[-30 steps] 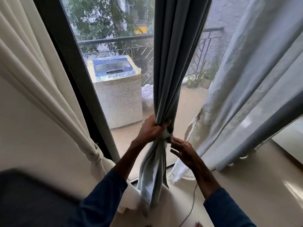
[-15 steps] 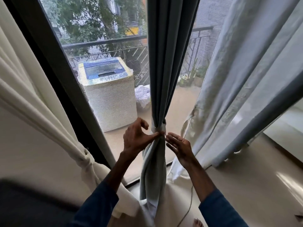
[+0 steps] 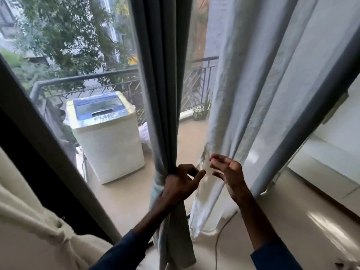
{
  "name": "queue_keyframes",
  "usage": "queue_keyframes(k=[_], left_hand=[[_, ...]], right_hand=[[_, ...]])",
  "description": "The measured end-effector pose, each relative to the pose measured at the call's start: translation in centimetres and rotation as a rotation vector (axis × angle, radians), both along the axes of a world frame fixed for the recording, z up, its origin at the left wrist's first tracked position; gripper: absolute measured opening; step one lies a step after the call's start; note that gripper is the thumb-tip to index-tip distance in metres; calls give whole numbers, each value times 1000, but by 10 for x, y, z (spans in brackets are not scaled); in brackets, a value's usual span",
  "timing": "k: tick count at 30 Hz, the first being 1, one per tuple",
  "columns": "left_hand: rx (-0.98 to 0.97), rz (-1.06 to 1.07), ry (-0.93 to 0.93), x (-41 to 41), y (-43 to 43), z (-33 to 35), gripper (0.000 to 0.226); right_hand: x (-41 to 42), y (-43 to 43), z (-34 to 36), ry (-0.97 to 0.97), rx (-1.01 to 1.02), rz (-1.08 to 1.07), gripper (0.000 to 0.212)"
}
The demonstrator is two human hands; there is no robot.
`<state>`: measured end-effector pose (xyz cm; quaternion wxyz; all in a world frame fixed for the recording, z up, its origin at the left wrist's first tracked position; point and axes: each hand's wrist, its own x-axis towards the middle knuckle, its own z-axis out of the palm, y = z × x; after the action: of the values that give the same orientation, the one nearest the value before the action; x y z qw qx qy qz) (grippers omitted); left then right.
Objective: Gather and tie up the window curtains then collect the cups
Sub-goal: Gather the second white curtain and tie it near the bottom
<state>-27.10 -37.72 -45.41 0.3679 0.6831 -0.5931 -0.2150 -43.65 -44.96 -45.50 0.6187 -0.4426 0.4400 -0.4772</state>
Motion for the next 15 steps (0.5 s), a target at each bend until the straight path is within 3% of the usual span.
queue_keyframes(k=[6,9,15], left_hand=[[-387,-8,-2,-41,-69,86,19],[-612,81,-62,-61,-104,145,19],[-1005,132,-11,-91,-141,256,29]], right_hand=[[-52,-55,110,212,-404,-88,11],[-73,-77,174,273,-638,-117,10],[-98,-115,288,289,-955,-215,9]])
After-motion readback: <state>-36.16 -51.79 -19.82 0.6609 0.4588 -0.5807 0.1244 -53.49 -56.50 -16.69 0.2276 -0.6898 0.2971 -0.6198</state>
